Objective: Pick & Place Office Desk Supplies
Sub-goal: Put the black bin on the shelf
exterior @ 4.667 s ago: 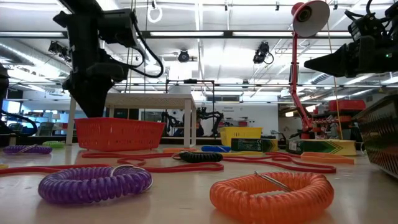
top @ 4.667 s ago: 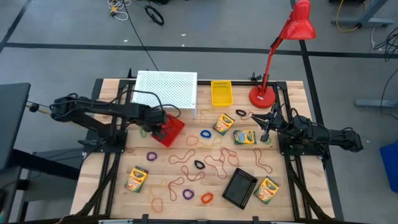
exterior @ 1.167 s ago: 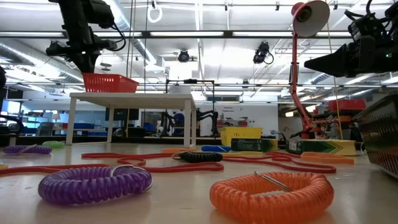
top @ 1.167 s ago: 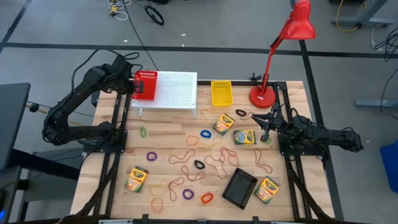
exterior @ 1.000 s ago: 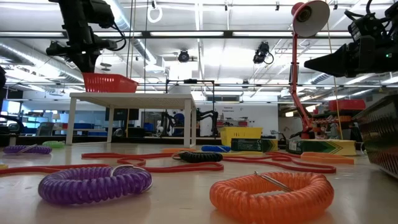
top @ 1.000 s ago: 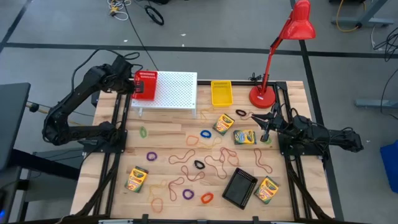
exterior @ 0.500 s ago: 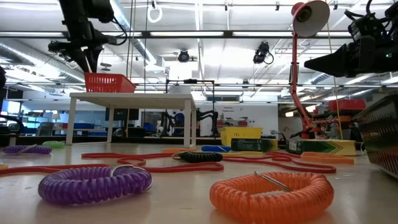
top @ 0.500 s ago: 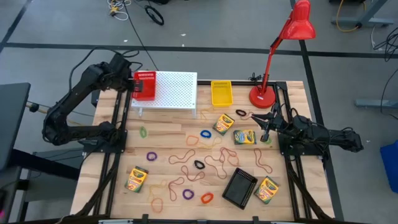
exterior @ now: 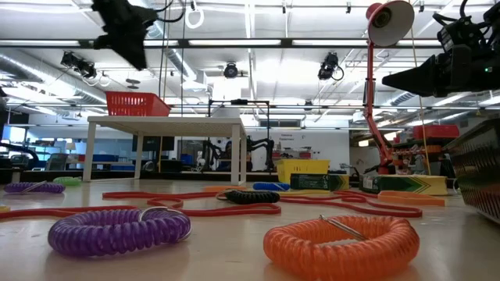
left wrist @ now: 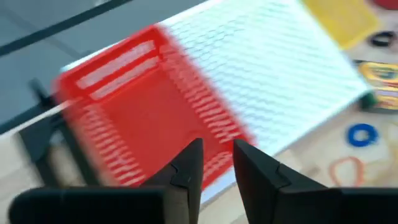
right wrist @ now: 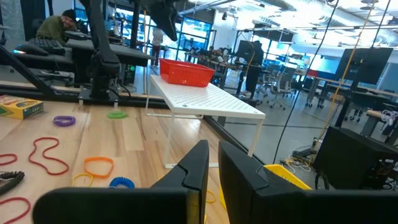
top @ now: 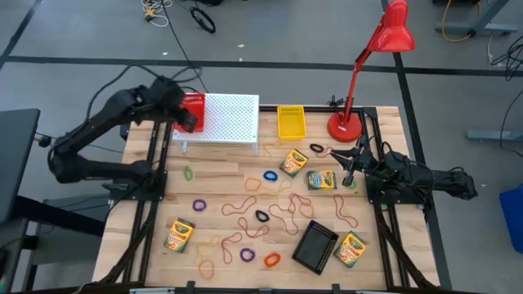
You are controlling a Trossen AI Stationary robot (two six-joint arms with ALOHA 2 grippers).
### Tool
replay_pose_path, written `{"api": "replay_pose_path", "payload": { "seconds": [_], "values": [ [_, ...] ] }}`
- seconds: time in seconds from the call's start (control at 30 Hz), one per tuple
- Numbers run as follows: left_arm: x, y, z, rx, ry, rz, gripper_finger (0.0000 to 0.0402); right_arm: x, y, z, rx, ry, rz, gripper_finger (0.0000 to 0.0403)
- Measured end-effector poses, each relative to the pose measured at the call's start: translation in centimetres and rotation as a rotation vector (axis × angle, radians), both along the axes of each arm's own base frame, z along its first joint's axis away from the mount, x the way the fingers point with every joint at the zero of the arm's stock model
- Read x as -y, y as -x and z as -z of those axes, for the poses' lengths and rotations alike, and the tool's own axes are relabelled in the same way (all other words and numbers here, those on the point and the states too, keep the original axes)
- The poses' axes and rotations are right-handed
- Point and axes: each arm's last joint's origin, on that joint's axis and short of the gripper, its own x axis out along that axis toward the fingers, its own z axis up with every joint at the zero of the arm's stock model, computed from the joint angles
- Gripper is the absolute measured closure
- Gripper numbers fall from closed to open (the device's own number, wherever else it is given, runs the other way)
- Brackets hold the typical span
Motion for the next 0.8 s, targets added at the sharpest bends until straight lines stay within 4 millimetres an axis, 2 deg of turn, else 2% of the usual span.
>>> {"api": "replay_pose_path", "payload": {
  "seconds": [0.1, 0.23, 0.33, 0.47, 0.8],
  "values": [
    [-0.2, -2.4, 0.7, -0.012, 0.001, 0.068, 0.0345, 0.0, 0.0, 0.0, 0.000, 0.000, 0.000, 0.0355],
    [-1.0, -5.0, 2.7, -0.112, 0.044, 0.117, 0.0385, 0.0, 0.0, 0.0, 0.000, 0.000, 0.000, 0.0355],
    [-1.7, -6.3, 4.0, -0.182, 0.062, 0.123, 0.0395, 0.0, 0.0, 0.0, -0.001, 0.000, 0.000, 0.0355],
    [-2.1, -7.0, 4.9, -0.242, 0.052, 0.128, 0.0391, 0.0, 0.0, 0.0, 0.000, 0.000, 0.000, 0.0355],
    [-2.1, -6.9, 5.0, -0.274, 0.034, 0.111, 0.0392, 0.0, 0.0, 0.0, 0.000, 0.000, 0.000, 0.0355]
  ]
}}
